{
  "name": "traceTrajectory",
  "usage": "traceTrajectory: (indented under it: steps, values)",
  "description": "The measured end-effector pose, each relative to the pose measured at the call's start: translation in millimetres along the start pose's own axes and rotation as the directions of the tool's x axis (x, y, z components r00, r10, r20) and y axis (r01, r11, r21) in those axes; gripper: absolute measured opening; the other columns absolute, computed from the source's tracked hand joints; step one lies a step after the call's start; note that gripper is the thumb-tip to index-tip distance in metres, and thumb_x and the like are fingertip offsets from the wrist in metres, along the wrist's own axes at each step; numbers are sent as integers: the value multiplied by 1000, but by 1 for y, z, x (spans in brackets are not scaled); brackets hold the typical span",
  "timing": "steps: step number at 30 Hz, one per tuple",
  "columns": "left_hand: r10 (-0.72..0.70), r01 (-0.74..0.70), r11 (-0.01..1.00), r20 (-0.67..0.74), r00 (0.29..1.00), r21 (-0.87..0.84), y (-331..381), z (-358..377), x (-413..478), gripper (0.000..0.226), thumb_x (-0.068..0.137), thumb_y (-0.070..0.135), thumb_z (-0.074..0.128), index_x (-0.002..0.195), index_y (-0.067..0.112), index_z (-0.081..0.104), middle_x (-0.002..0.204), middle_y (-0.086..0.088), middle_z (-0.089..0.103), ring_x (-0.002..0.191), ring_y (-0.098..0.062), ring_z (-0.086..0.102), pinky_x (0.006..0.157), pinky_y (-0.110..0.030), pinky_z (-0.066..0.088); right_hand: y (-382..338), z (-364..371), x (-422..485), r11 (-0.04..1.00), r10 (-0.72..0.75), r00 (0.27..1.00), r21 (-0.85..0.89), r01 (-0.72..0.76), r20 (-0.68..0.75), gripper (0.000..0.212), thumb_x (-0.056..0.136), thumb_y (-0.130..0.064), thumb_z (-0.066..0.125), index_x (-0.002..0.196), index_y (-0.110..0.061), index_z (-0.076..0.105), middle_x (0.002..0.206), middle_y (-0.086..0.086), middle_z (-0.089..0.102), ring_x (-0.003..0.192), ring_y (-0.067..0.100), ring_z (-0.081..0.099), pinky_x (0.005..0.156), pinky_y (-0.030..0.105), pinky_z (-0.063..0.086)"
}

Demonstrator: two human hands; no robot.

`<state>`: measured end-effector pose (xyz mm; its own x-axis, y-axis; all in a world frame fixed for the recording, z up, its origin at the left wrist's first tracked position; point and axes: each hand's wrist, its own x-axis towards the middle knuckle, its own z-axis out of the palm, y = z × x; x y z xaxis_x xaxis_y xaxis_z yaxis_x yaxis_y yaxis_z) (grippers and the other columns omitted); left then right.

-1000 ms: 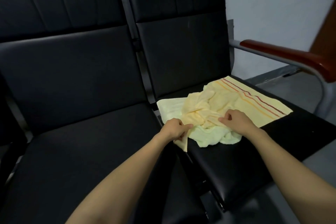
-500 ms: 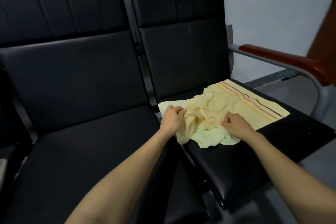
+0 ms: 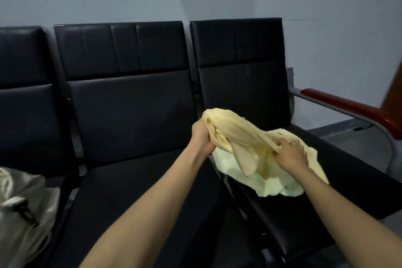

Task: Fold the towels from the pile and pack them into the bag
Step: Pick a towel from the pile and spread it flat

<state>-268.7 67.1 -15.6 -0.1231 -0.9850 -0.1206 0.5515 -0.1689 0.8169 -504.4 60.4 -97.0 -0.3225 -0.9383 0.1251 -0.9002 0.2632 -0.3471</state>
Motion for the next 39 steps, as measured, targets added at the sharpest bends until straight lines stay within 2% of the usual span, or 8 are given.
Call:
traceTrajectory:
  steps: [6,11,20,23,27,32,35,39]
  values:
    - [108,-115,988,-69,992,-108,78,-17,-49,29,102,15,31,87,7,56,85,-9,60,77,-20,58,73,-33,48,-80,-32,-19,922,-70,997,384,49,41,27,99,-26,35,105,-13,58,107,12,62,90,31,58,74,38,49]
    - [83,-105,913,-71,994,-394,124,-49,-72,41,99,23,34,128,4,54,119,-16,64,110,-28,60,101,-39,45,-174,-57,-47,362,-259,903,901,-238,343,32,100,-12,31,115,-11,60,108,18,66,96,33,66,65,41,59]
    - [389,-439,882,-263,883,-170,185,-109,-127,18,95,9,49,88,3,64,79,-12,65,61,-21,68,54,-31,55,-303,-56,-70,-176,-708,680,885,-432,191,32,97,-28,46,119,-8,59,113,13,67,98,25,64,85,38,53]
    - [444,-440,894,-267,855,78,175,-122,-134,25,98,16,53,77,7,65,64,-7,68,58,-18,67,51,-28,56,-321,-27,-62,-28,-684,677,917,-398,272,36,98,-26,49,128,-9,56,117,12,65,101,24,63,83,37,53]
    - [186,-114,920,-163,969,375,123,-158,-107,23,100,12,44,116,7,61,112,-13,66,99,-22,64,83,-32,53,-311,28,-54,584,-421,803,803,-117,423,55,94,2,45,145,-16,36,134,10,50,115,24,53,91,37,51]
    - [-52,194,811,-263,963,552,66,-215,-81,36,101,12,43,136,3,46,139,-11,49,129,-27,46,101,-37,40,-271,56,-77,768,-386,745,637,-68,544,34,97,-2,44,129,-11,55,124,9,57,113,21,55,93,33,47]
    - [-24,266,780,-397,918,566,45,-250,-78,28,99,11,44,124,4,55,124,-9,55,117,-25,51,94,-37,41,-260,76,-97,844,-432,653,535,50,622,25,95,-11,54,119,-14,61,118,5,60,107,17,58,92,31,49]
    - [-21,403,532,-465,885,744,16,-273,-87,10,91,6,48,90,13,55,94,-8,49,79,-18,44,66,-30,36,-250,116,-121,869,-487,591,423,257,643,26,94,-15,56,119,-15,62,109,-3,58,97,11,56,81,25,47]
